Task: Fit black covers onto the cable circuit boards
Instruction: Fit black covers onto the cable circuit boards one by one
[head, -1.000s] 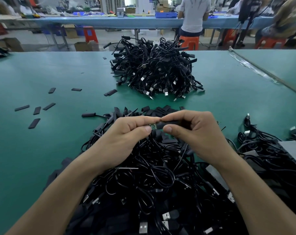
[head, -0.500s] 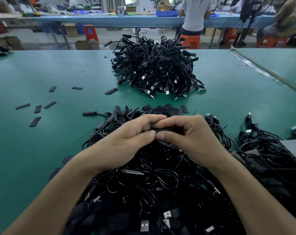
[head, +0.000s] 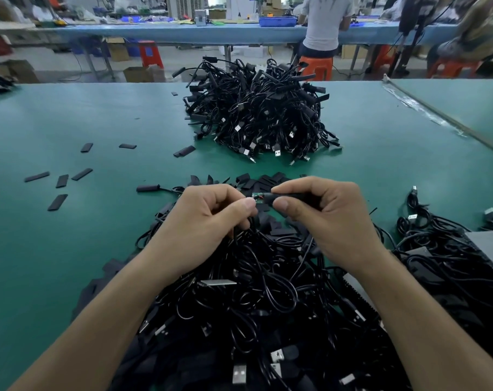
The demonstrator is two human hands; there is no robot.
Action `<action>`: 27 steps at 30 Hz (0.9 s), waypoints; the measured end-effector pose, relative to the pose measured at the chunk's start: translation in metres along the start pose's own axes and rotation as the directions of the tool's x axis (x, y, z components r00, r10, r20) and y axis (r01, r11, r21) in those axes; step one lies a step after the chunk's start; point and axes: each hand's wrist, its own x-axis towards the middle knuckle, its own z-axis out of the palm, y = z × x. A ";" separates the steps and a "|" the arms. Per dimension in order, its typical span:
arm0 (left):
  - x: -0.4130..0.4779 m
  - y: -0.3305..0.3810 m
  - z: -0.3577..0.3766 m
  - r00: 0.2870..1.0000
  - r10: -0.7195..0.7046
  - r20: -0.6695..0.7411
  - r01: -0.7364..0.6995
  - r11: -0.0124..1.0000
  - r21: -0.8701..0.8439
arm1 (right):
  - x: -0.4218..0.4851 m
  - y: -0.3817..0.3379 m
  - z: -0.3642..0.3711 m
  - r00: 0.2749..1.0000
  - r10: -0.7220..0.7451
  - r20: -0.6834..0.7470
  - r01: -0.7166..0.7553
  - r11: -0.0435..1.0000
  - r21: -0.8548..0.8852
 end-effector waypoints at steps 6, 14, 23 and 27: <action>0.001 0.001 0.000 0.999 0.035 0.027 -0.037 0.994 0.105 | -0.002 -0.001 -0.003 0.997 0.006 0.073 -0.003 0.999 -0.041; -0.001 -0.001 0.000 0.998 0.060 0.029 -0.065 0.976 0.207 | -0.003 0.002 -0.002 0.995 0.006 0.097 0.008 0.991 -0.137; 0.000 -0.006 -0.001 0.994 0.106 -0.009 -0.100 0.961 0.257 | -0.002 0.002 -0.003 0.998 -0.015 0.067 0.027 0.984 -0.178; 0.000 -0.006 -0.002 0.995 0.099 0.004 -0.097 0.958 0.269 | -0.003 0.001 -0.002 0.997 -0.004 0.079 0.017 0.985 -0.171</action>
